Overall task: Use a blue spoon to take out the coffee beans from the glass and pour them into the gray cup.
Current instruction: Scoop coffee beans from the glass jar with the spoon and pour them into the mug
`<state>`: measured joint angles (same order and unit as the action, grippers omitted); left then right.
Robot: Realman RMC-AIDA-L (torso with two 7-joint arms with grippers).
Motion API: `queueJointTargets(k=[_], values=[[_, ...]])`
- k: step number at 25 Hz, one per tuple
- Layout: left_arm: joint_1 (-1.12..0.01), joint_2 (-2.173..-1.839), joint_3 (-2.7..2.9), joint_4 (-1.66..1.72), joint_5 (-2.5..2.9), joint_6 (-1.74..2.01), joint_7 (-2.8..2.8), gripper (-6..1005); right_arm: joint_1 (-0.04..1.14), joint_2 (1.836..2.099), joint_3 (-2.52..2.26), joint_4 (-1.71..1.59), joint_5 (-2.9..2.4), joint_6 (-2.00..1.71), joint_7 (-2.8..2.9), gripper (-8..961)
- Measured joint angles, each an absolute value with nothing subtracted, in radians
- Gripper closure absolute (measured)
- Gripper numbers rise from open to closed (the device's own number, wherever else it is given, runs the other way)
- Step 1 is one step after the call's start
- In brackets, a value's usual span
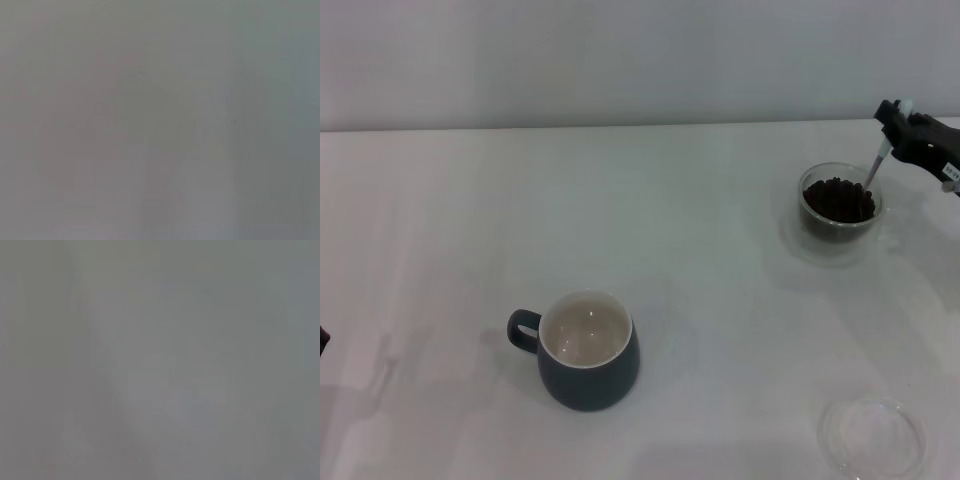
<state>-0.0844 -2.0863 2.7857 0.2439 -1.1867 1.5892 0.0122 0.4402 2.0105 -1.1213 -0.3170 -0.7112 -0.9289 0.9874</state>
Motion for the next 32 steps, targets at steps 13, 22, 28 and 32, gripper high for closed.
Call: queueJointTargets(k=[13, 22, 28, 32], values=[[-0.083, -2.085, 2.786, 0.244, -1.187, 1.589, 0.012, 108, 0.445, 2.012, -1.103, -0.312, -0.667, -0.881, 1.141, 797], [-0.088, -2.085, 2.780, 0.244, -1.187, 1.589, 0.012, 107, 0.440, 2.012, -1.101, -0.286, -0.614, -0.874, 1.238, 797], [-0.099, -2.083, 2.779, 0.244, -1.187, 1.589, 0.014, 107, 0.434, 2.012, -1.100, -0.283, -0.575, -0.872, 1.290, 797], [-0.110, -2.083, 2.778, 0.240, -1.187, 1.589, 0.017, 108, 0.438, 2.013, -1.100, -0.266, -0.544, -0.874, 1.318, 797]])
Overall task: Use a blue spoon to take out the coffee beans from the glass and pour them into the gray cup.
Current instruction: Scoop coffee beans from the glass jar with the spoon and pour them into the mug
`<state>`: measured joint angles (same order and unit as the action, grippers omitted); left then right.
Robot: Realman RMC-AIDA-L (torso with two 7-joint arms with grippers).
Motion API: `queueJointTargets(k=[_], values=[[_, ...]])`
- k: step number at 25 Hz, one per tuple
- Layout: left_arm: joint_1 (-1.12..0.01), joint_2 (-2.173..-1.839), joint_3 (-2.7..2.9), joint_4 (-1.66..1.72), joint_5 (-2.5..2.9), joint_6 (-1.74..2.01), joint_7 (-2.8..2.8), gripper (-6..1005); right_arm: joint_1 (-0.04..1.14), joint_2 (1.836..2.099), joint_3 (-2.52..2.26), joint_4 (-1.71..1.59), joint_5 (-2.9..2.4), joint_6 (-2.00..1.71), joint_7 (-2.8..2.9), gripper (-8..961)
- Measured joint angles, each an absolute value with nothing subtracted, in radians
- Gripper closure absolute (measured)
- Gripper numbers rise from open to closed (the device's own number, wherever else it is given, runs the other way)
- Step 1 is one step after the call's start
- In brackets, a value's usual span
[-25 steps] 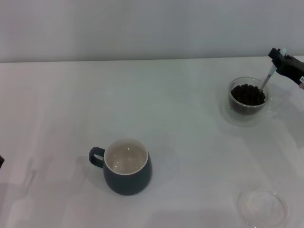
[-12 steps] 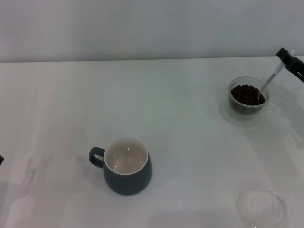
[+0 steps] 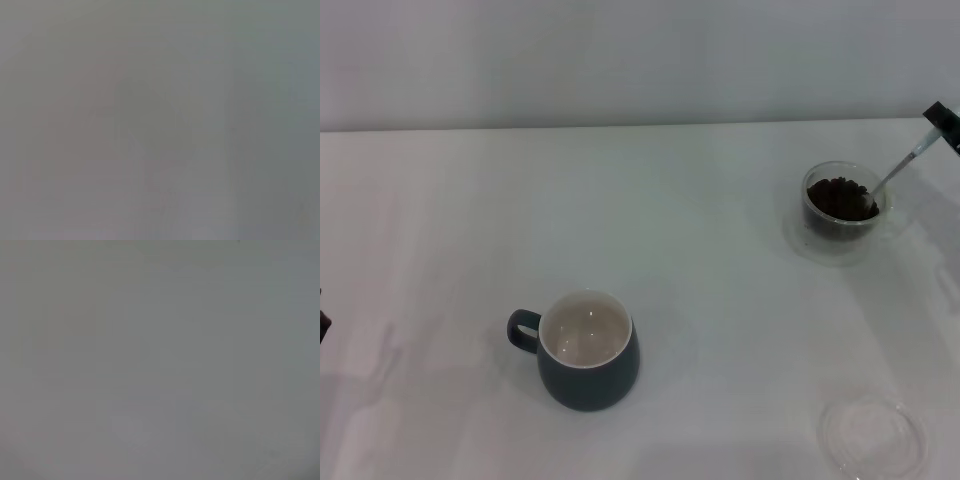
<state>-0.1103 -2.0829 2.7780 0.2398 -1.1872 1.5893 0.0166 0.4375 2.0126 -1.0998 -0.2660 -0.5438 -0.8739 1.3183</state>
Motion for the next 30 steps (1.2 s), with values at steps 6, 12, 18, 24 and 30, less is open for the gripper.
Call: queueJointTargets(k=[6, 12, 18, 24, 30], values=[[-0.125, -2.083, 2.778, 0.223, -1.209, 1.589, 0.014, 108, 0.441, 2.013, -1.101, -0.259, -0.543, -0.867, 1.363, 796], [-0.128, -2.083, 2.778, 0.217, -1.226, 1.589, 0.013, 107, 0.442, 2.013, -1.100, -0.248, -0.540, -0.875, 1.426, 796], [-0.129, -2.083, 2.778, 0.215, -1.227, 1.589, 0.013, 107, 0.442, 2.014, -1.100, -0.233, -0.498, -0.900, 1.453, 796], [-0.129, -2.083, 2.778, 0.204, -1.231, 1.589, 0.012, 107, 0.439, 2.016, -1.100, -0.222, -0.466, -0.911, 1.476, 796], [-0.129, -2.083, 2.778, 0.201, -1.236, 1.589, 0.012, 108, 0.441, 2.016, -1.100, -0.195, -0.429, -0.946, 1.493, 795]])
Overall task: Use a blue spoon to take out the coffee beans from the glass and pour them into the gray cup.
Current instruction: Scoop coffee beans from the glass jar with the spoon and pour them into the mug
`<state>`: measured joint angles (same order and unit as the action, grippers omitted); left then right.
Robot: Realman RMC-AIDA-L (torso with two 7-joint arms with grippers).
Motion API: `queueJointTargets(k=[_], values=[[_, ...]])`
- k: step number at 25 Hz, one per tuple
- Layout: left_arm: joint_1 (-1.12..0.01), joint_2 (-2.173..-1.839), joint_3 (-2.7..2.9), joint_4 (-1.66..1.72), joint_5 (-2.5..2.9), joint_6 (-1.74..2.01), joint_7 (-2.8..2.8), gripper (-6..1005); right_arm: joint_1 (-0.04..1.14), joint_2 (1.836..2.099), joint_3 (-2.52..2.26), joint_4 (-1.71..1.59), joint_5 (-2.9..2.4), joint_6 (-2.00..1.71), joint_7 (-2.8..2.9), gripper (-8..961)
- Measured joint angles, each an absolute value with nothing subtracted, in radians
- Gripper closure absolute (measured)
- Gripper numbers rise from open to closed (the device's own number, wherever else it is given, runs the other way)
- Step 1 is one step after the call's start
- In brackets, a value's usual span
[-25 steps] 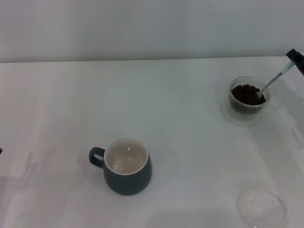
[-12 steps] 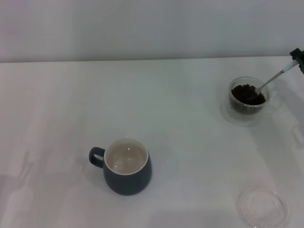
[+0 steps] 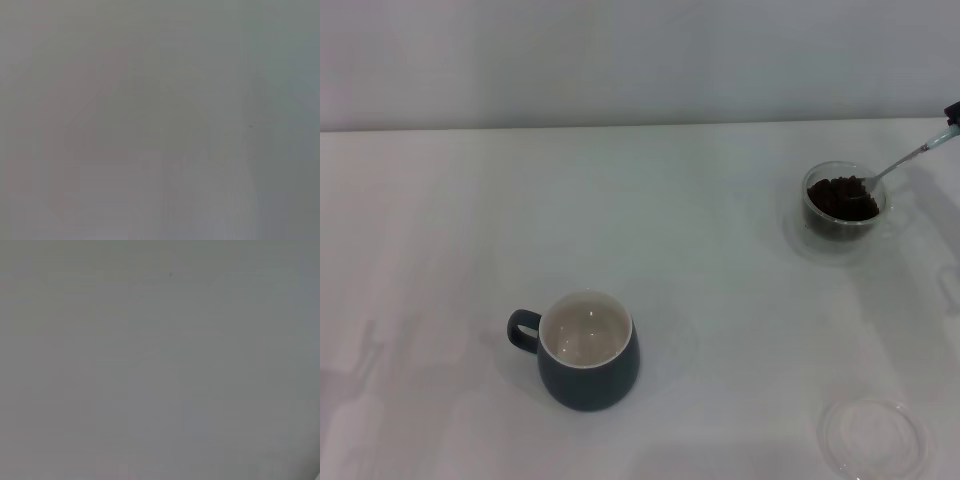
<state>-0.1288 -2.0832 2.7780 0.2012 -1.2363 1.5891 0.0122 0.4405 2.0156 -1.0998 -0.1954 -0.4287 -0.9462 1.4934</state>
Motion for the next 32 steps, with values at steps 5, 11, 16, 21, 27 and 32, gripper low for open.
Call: queueJointTargets(k=[5, 11, 16, 21, 27, 32], values=[[-0.129, -2.083, 2.778, 0.197, -1.236, 1.588, 0.012, 108, 0.434, 2.014, -1.108, -0.194, -0.428, -0.989, 1.534, 795], [-0.129, -2.083, 2.778, 0.190, -1.236, 1.588, 0.012, 107, 0.438, 2.013, -1.160, -0.193, -0.438, -1.016, 1.587, 795], [-0.131, -2.083, 2.778, 0.190, -1.236, 1.586, 0.012, 107, 0.442, 2.013, -1.229, -0.198, -0.439, -1.042, 1.619, 795], [-0.136, -2.083, 2.778, 0.190, -1.236, 1.567, 0.012, 108, 0.452, 2.014, -1.322, -0.205, -0.439, -1.069, 1.658, 795], [-0.141, -2.084, 2.778, 0.190, -1.236, 1.552, 0.012, 107, 0.466, 2.020, -1.407, -0.207, -0.438, -1.127, 1.686, 794], [-0.141, -2.085, 2.778, 0.192, -1.236, 1.538, 0.012, 107, 0.477, 2.023, -1.467, -0.208, -0.438, -1.164, 1.700, 794]])
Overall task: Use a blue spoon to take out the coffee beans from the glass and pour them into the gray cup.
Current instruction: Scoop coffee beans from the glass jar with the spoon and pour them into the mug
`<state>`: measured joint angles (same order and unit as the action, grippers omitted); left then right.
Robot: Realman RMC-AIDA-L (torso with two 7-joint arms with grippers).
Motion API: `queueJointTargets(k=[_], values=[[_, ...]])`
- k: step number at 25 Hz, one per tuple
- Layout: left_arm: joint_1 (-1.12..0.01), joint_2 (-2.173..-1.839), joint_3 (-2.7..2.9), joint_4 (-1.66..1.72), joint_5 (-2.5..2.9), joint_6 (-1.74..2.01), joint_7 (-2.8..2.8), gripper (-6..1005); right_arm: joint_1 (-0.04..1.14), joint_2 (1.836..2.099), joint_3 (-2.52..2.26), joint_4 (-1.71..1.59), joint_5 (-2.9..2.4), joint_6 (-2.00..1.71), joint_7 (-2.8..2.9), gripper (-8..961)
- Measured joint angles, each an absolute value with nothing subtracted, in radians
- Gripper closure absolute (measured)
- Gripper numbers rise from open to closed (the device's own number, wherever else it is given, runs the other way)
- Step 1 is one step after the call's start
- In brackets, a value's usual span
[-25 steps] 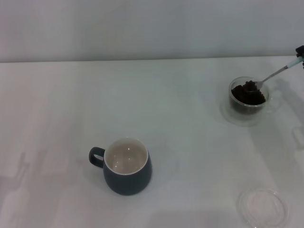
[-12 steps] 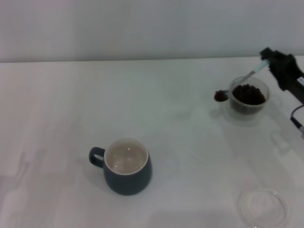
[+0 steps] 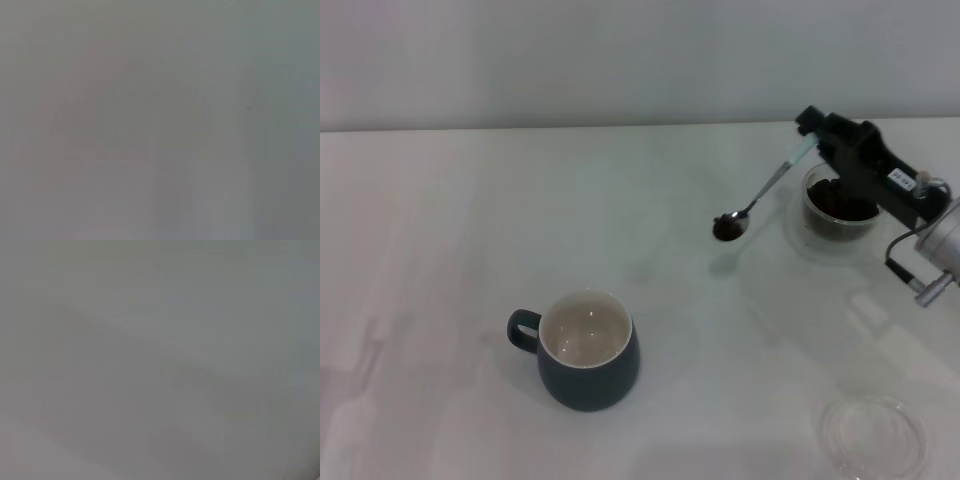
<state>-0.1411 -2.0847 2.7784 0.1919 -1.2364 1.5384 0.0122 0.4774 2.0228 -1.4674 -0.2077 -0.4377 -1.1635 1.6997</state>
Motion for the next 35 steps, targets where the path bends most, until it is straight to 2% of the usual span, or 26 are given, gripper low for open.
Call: queueJointTargets(k=[35], values=[[-0.141, -2.088, 2.786, 0.202, -1.235, 1.485, 0.012, 107, 0.539, 2.028, -2.048, -0.475, -0.165, -0.938, 1.557, 793]])
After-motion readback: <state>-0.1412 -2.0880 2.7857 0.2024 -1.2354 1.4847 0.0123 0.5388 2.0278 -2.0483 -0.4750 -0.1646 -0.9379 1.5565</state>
